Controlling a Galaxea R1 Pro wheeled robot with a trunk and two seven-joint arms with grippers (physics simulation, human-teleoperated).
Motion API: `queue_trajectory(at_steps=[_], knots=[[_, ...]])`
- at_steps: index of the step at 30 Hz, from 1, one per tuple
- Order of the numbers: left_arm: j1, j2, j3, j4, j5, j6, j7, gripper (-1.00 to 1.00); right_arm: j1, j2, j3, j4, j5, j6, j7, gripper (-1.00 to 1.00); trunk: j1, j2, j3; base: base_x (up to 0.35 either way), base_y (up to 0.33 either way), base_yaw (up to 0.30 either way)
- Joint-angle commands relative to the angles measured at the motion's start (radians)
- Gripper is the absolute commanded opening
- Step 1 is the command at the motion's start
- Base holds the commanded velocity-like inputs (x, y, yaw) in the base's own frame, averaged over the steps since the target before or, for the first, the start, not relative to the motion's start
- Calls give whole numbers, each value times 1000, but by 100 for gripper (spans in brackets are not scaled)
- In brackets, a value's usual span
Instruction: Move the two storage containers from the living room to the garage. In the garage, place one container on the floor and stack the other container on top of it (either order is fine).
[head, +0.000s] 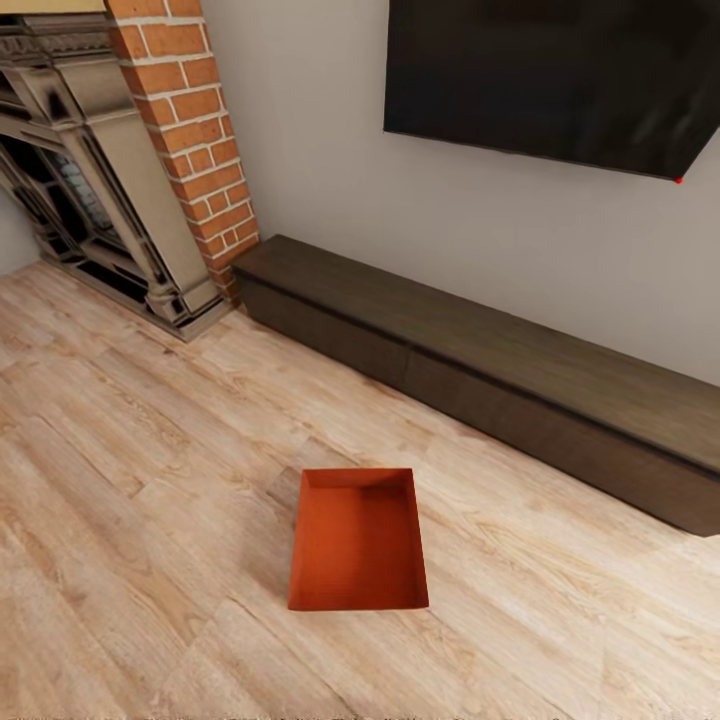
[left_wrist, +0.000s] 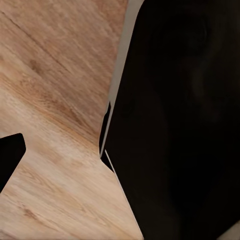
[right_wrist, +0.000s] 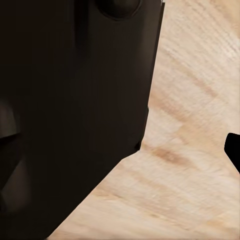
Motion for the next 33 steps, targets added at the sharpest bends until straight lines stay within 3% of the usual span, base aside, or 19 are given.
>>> queue_trajectory(at_steps=[1,10,33], knots=[[0,0,5,1,2,-3,1,100,-1,0,9,3,-9,-6,-1,100,0,0,-2,0,0,0],[0,0,5,1,1,-3,1,100,-1,1,9,3,-5,-7,0,100,0,0,-15,0,0,0],[0,0,5,1,1,-3,1,100,-1,1,9,3,-6,-7,0,100,0,0,-16,0,0,0]])
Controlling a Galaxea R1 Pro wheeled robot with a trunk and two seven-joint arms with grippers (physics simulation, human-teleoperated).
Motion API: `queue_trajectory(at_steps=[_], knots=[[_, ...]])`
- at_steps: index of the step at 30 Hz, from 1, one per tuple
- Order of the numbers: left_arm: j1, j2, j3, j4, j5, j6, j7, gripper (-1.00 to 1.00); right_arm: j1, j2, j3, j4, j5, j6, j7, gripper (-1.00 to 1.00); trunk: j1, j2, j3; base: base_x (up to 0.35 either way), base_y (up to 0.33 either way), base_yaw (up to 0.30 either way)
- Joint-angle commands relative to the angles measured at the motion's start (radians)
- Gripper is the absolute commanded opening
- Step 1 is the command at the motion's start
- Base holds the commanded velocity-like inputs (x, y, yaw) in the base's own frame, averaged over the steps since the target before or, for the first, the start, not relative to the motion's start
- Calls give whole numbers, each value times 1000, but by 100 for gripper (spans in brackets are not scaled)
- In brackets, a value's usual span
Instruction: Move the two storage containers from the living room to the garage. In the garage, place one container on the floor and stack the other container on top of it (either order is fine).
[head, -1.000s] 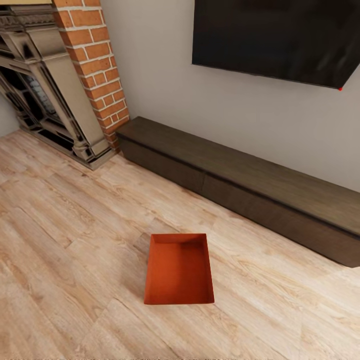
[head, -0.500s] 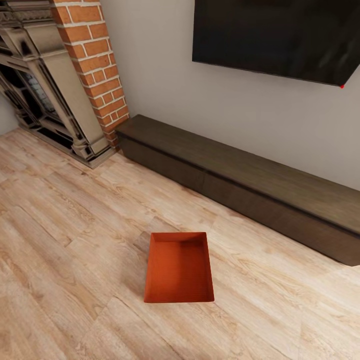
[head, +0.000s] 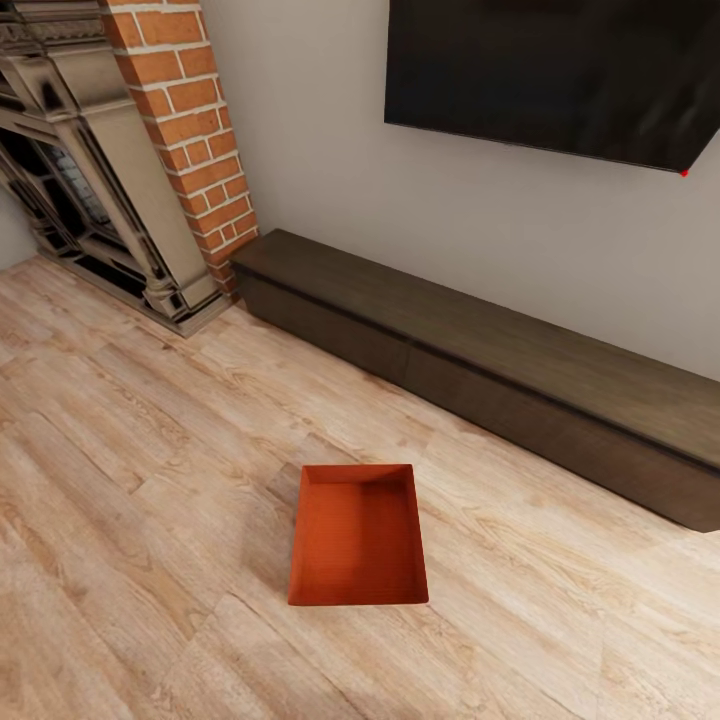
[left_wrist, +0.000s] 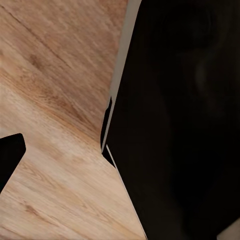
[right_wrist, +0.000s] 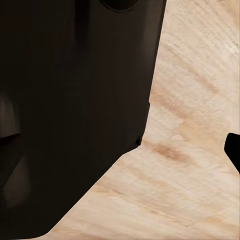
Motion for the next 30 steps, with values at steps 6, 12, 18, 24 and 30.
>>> queue_trajectory(at_steps=[6,12,18,24,30], knots=[[0,-1,10,1,6,-3,0,100,-1,1,8,3,-9,-5,-3,100,0,0,-1,0,0,0],[0,41,11,-20,6,-2,1,100,-1,1,15,2,-6,2,-17,100,0,0,-1,0,0,0],[-1,203,16,-223,8,10,4,100,-1,-60,8,-84,-9,9,-39,100,0,0,-1,0,0,0],[-5,228,18,-416,8,99,9,100,1,-97,-11,-198,-12,64,-88,100,0,0,-1,0,0,0],[-14,232,19,-472,8,233,9,100,-80,-147,-102,-239,-13,85,-205,100,0,0,-1,0,0,0]])
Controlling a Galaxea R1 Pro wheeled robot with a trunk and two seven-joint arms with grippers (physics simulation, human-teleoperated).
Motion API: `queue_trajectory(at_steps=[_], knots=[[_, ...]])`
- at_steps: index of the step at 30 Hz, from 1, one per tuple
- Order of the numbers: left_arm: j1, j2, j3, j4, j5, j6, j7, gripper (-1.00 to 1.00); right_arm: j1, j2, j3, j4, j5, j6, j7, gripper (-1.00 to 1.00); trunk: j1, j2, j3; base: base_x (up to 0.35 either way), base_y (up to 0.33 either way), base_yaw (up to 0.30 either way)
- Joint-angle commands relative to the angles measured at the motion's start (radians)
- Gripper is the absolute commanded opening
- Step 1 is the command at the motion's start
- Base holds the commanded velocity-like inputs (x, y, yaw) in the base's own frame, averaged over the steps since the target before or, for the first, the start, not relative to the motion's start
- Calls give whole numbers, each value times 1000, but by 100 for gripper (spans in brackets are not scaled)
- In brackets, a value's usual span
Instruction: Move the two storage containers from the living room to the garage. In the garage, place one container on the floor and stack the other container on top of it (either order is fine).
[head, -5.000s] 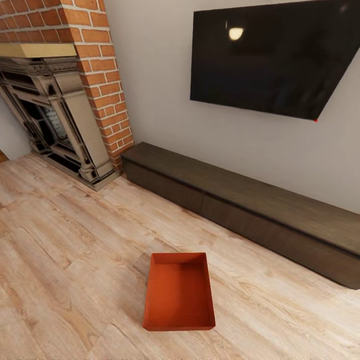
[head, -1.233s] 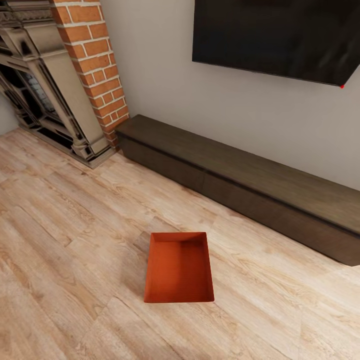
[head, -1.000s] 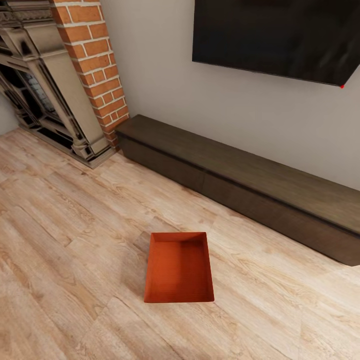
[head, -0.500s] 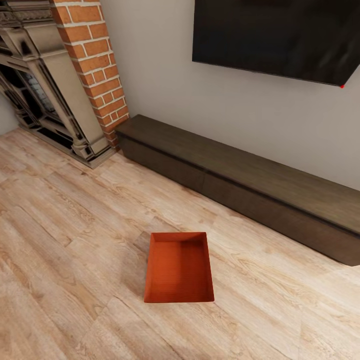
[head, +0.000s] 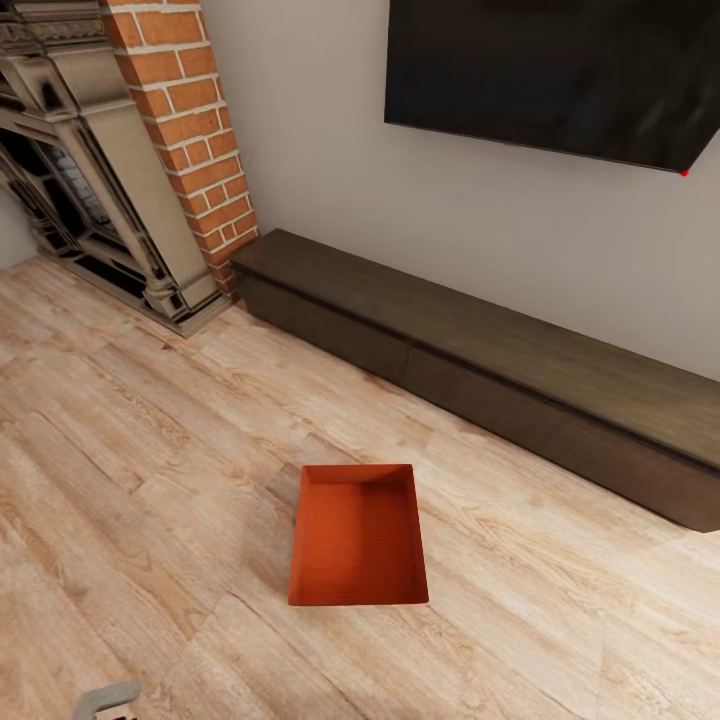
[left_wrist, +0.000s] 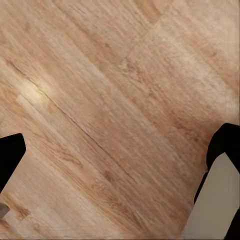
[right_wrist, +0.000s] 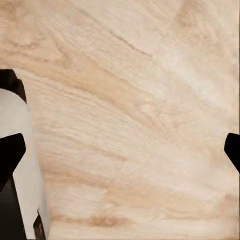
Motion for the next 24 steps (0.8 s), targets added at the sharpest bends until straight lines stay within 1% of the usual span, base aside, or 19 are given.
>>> queue_trajectory(at_steps=[1,2,4,6,7,9,10,11,12,13,14,15,16,17,19,20,22,23,24], knots=[[0,0,0,-4,11,13,4,100,-19,-3,-4,-2,-12,-3,-12,100,0,0,-1,0,0,0],[-2,0,0,-4,11,22,4,100,-58,-8,-25,-5,-13,-3,-24,100,0,0,-1,0,0,0],[-5,0,0,-2,12,28,4,100,-101,-11,-44,-7,-13,-3,-31,100,0,0,-1,0,0,0],[-38,-3,0,9,13,35,5,100,-194,-10,-74,-7,-14,-2,-39,100,0,0,-1,0,0,0],[-54,-4,0,13,14,37,5,100,-219,-9,-79,-5,-14,-2,-40,100,0,0,-1,0,0,0],[-106,-10,0,33,15,39,7,100,-295,-4,-89,1,-15,-1,-43,100,0,0,-1,0,0,0],[-146,-16,0,54,15,40,12,100,-345,-1,-92,6,-16,-1,-44,100,0,0,-1,0,0,0],[-167,-20,0,66,15,40,15,100,-368,0,-94,9,-16,-1,-44,100,0,0,-1,0,0,0],[-211,-30,0,92,14,40,21,100,-411,3,-95,17,-16,-1,-45,100,0,0,-1,0,0,0],[-233,-36,0,105,14,41,23,100,-430,5,-96,22,-16,-1,-45,100,0,0,-1,0,0,0],[-276,-53,-1,131,12,41,27,100,-461,18,-96,30,-16,-2,-45,100,0,0,-1,0,0,0],[-371,-109,-2,177,4,42,31,100,-501,77,-93,41,-9,-6,-42,100,0,0,-1,0,0,0],[-398,-136,-4,187,2,42,32,100,-508,104,-89,43,-5,-13,-39,100,0,0,-1,0,0,0],[-408,-152,-5,190,1,42,33,100,-510,117,-87,45,-3,-17,-37,100,0,0,-1,0,0,0],[-432,-221,-9,195,-6,38,33,100,-515,157,-74,51,12,-46,-21,100,0,0,-1,0,0,0],[-445,-295,-11,200,-37,26,33,100,-518,181,-36,95,35,-87,40,100,0,0,-1,0,0,0],[-447,-317,-11,202,-66,6,34,100,-518,186,-24,116,40,-96,83,100,0,0,-1,0,0,0],[-449,-333,-11,207,-120,-14,77,100,-516,195,-17,130,43,-100,124,100,0,0,-1,0,0,0],[-449,-344,-10,221,-137,-19,108,100,-512,239,-15,144,45,-101,140,100,0,0,-1,0,0,0]])
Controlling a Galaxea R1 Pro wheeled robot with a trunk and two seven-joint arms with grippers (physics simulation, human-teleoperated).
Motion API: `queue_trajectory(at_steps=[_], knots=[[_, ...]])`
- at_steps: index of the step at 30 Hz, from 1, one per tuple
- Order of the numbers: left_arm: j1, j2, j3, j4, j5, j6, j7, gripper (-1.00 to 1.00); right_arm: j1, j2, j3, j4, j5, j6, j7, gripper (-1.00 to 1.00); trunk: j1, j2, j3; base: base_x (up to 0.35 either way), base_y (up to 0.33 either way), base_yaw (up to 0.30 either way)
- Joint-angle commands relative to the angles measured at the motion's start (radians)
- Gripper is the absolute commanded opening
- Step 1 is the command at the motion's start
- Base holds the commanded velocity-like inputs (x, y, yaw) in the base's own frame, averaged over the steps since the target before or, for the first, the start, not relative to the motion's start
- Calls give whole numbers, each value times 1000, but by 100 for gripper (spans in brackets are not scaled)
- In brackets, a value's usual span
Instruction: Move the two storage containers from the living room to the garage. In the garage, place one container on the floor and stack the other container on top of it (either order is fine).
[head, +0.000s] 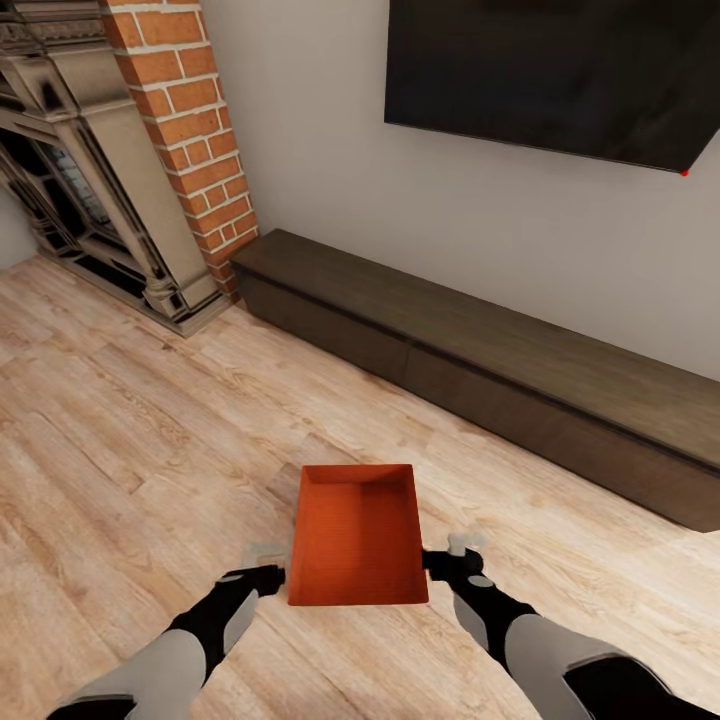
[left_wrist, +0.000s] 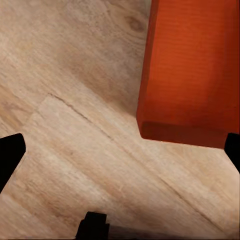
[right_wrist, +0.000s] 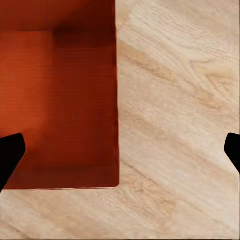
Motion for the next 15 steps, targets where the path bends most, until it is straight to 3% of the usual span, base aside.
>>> queue_trajectory(at_steps=[1,6,15], knots=[[0,-5,6,1,1,4,9,100,0,23,7,12,-10,-4,-1,100,0,0,-1,0,0,0],[-1,-9,2,5,-4,-1,20,100,1,51,8,32,-9,3,2,100,0,0,-1,0,0,0],[-1,-10,0,-7,-6,-1,22,100,1,61,8,37,-9,4,0,100,0,0,-1,0,0,0]])
